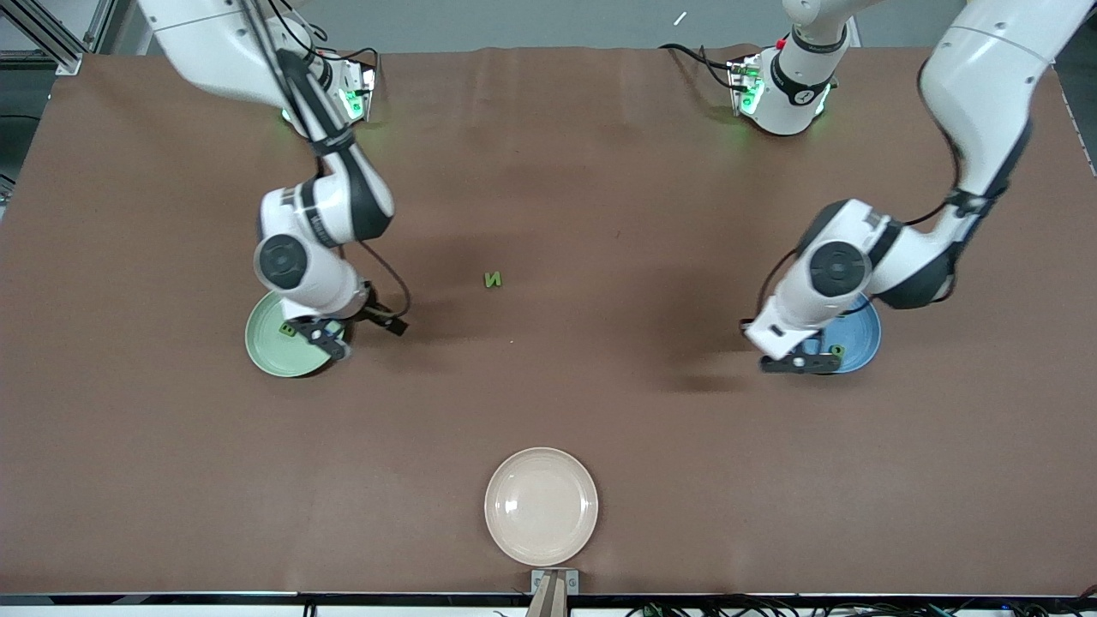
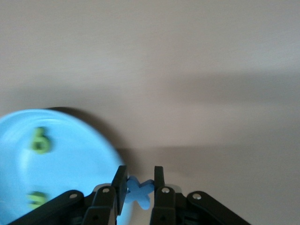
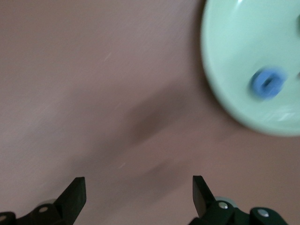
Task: Sort upper and lower case letters into plates
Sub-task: 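Place the B in the green plate while the left gripper carries the x, then release the x in the blue plate while the right gripper grasps the N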
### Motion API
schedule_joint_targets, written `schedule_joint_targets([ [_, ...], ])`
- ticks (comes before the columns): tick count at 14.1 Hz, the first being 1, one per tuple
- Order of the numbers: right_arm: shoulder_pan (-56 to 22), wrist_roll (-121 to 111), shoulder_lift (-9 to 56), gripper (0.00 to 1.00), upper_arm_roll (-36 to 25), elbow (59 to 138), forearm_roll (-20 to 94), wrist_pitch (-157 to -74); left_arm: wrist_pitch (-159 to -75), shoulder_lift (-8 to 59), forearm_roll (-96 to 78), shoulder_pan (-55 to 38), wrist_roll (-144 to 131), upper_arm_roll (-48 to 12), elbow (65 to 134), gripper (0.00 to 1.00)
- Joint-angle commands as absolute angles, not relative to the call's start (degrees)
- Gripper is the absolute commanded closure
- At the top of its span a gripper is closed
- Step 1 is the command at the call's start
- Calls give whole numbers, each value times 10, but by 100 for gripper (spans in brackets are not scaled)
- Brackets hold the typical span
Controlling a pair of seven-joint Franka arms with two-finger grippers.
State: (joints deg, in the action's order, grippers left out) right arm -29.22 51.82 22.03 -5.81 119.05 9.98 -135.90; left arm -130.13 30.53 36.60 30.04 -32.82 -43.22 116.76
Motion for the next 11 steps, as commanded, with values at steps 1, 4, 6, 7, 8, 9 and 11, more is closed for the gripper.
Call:
schedule_joint_targets([
  [1,-351,580,216,0,-64,1196,100,-1385,-1338,287,387,370,-276,-449,1212,95],
  [4,-399,494,221,0,-63,1192,93,-1390,-1368,307,388,418,-206,-448,1218,95],
  [6,-416,468,233,0,-62,1191,94,-1392,-1377,321,422,433,-198,-447,1216,95],
  [7,-424,454,236,0,-58,1192,94,-1407,-1377,330,439,438,-198,-447,1213,94],
  [8,-437,446,243,0,-58,1192,94,-1426,-1377,336,451,439,-198,-447,1211,94],
  [9,-447,434,251,0,-58,1191,91,-1434,-1380,342,453,439,-198,-446,1207,94],
  [11,-453,376,274,0,-58,1192,91,-1475,-1381,353,456,439,-198,-446,1201,94],
])
